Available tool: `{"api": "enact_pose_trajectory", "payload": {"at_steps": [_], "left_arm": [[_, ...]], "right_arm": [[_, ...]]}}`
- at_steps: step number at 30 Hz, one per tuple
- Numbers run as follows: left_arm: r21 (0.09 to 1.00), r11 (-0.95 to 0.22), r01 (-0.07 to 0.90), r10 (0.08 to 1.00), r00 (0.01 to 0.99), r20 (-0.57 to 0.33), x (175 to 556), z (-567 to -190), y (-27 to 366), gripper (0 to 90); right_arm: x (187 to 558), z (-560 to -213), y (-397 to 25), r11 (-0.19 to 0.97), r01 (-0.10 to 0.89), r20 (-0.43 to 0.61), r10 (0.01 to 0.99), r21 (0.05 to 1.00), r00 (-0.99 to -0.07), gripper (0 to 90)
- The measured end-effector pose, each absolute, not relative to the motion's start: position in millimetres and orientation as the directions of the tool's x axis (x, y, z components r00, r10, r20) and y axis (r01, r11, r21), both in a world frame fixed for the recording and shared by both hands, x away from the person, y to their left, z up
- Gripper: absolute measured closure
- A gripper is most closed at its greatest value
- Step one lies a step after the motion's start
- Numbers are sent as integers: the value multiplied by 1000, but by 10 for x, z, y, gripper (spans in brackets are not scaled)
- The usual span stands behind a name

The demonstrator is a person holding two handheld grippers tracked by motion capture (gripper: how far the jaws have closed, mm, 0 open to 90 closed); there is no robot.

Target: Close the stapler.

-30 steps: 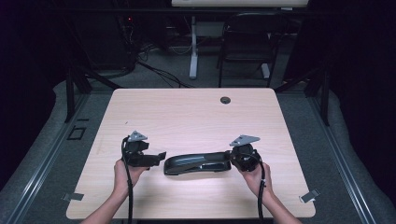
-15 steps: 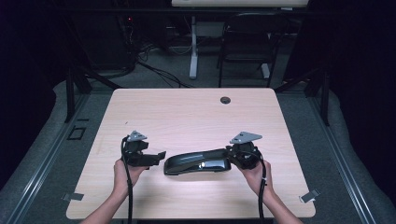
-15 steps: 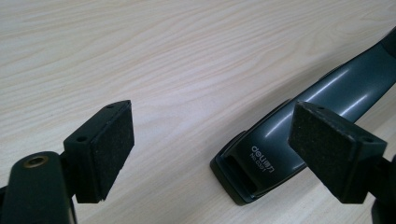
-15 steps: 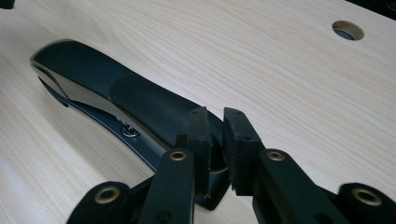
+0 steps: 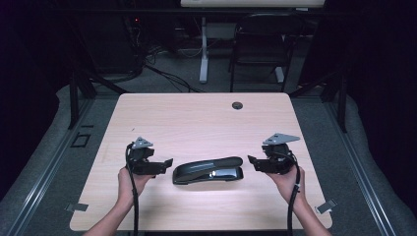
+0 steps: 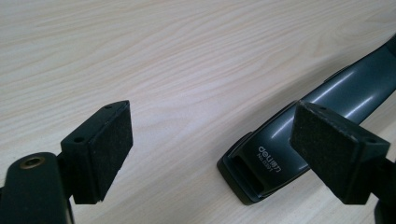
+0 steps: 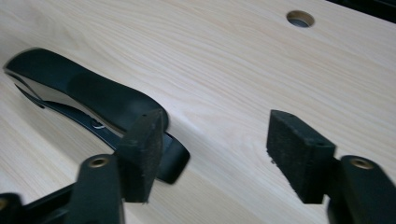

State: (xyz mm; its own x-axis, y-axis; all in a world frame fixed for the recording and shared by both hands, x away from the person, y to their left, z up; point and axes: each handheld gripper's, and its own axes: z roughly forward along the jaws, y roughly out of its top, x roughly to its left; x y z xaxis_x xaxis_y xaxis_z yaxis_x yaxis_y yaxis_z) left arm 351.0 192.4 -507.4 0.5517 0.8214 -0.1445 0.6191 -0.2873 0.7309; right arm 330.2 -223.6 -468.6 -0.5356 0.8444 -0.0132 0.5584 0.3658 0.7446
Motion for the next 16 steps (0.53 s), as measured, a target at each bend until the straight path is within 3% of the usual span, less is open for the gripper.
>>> {"api": "enact_pose_trajectory", "payload": {"at_steps": [7, 16], "left_arm": [[729, -289, 621, 831, 540, -131, 3517, -5075, 1970, 117], [704, -297, 645, 837, 531, -134, 3606, -5134, 2013, 72]], "right_arm": [[3300, -4710, -2606, 311, 629, 21, 887, 712, -462, 159], [3301, -4935, -2923, 288, 713, 29, 918, 639, -397, 64]]}}
